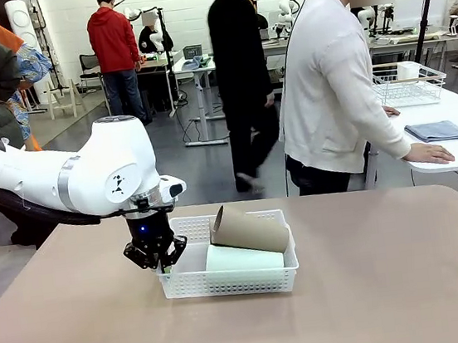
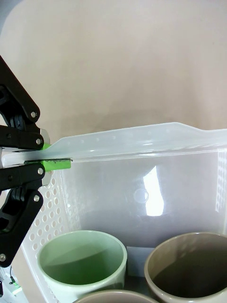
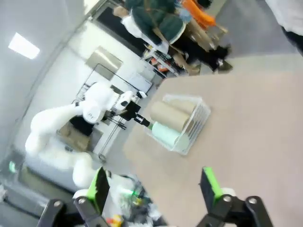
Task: Clean and organize the cups into the basket.
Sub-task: Move the Organizing basket back to the left side of the table.
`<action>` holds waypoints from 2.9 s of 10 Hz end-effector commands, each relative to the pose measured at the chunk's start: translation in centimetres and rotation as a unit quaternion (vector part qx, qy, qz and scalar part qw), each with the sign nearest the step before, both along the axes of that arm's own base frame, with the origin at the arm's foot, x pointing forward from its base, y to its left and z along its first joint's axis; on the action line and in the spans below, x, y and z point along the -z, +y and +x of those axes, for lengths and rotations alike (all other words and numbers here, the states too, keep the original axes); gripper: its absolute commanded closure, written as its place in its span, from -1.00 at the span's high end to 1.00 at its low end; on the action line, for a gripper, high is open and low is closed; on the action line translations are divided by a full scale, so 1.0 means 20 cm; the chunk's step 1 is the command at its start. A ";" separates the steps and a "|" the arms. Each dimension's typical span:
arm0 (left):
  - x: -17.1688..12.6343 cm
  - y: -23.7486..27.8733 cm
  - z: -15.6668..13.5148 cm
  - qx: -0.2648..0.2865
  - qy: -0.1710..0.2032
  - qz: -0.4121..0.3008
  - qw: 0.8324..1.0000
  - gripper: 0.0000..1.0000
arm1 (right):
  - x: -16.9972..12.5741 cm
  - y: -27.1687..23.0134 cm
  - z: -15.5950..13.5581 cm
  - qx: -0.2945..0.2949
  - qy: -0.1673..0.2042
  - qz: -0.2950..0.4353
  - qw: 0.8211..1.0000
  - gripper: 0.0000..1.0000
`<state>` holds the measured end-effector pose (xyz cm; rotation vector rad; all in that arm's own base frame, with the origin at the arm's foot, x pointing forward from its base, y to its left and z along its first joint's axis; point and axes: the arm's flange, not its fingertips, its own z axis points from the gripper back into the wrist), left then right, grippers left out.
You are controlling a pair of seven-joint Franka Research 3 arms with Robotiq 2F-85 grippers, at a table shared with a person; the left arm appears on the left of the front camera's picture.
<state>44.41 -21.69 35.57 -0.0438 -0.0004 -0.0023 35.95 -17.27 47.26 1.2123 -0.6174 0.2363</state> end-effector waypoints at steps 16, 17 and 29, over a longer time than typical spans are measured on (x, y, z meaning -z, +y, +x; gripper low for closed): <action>0.00 0.00 0.00 0.000 0.000 0.000 1.000 -0.90 | 0.22 -0.45 -0.37 0.112 0.324 0.173 0.923 1.00; -0.03 0.15 0.03 0.024 0.005 0.001 1.000 -0.90 | 0.22 -0.45 -0.37 0.112 0.324 0.173 0.923 1.00; -0.19 1.62 0.09 -0.056 -0.019 0.061 0.996 -0.90 | 0.22 -0.45 -0.37 0.112 0.324 0.173 0.923 1.00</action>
